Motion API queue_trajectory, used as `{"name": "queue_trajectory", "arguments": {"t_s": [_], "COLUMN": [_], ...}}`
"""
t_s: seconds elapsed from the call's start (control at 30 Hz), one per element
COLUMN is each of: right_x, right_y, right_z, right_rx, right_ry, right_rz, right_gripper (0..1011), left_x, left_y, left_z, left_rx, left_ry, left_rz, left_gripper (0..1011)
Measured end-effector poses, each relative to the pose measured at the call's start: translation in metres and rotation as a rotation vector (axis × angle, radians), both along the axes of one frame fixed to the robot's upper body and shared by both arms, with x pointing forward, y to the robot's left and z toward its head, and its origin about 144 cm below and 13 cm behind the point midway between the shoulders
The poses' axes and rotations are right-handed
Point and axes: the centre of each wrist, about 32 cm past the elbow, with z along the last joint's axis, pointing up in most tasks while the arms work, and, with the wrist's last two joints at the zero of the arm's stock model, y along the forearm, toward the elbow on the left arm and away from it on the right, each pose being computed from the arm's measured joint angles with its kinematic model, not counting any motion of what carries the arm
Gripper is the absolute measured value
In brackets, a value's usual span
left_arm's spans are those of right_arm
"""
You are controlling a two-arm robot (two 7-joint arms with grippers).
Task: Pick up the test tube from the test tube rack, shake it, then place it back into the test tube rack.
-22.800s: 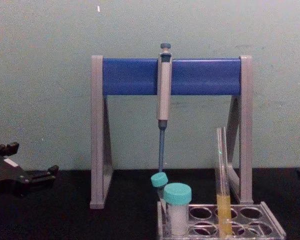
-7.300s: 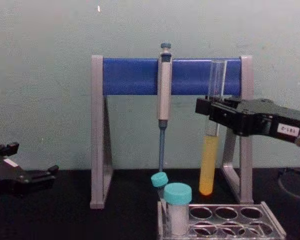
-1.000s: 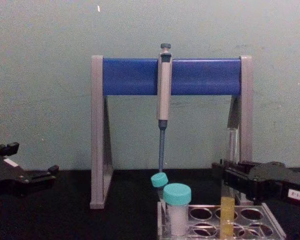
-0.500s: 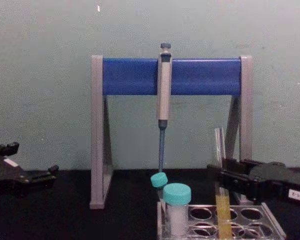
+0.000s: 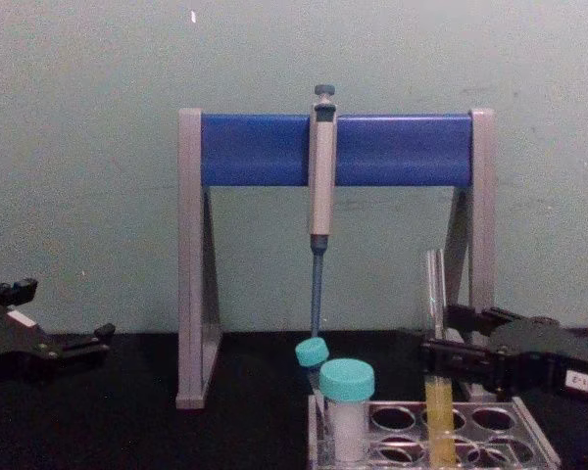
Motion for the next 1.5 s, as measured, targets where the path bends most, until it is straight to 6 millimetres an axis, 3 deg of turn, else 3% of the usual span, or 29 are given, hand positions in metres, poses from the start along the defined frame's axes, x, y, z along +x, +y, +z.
{"name": "queue_trajectory", "arguments": {"t_s": [0.07,0.6,0.83,1.0,1.5], "right_x": [0.000,-0.009,-0.031,-0.051,-0.075], "right_y": [0.000,-0.007,-0.022,-0.034,-0.019], "right_z": [0.000,0.002,0.008,0.008,-0.033], "right_rx": [0.000,0.003,-0.003,0.003,-0.068], "right_ry": [0.000,-0.009,-0.041,-0.063,-0.121], "right_rz": [0.000,-0.001,-0.028,-0.150,-0.470], "right_gripper": [997,1000,1000,1000,1000], "left_x": [0.000,0.000,0.000,0.000,0.000], "left_y": [0.000,0.000,0.000,0.000,0.000], "left_z": [0.000,0.000,0.000,0.000,0.000], "left_rx": [0.000,0.000,0.000,0.000,0.000], "left_ry": [0.000,0.000,0.000,0.000,0.000], "left_rz": [0.000,0.000,0.000,0.000,0.000], "left_gripper": [1010,1010,1010,1010,1010]}}
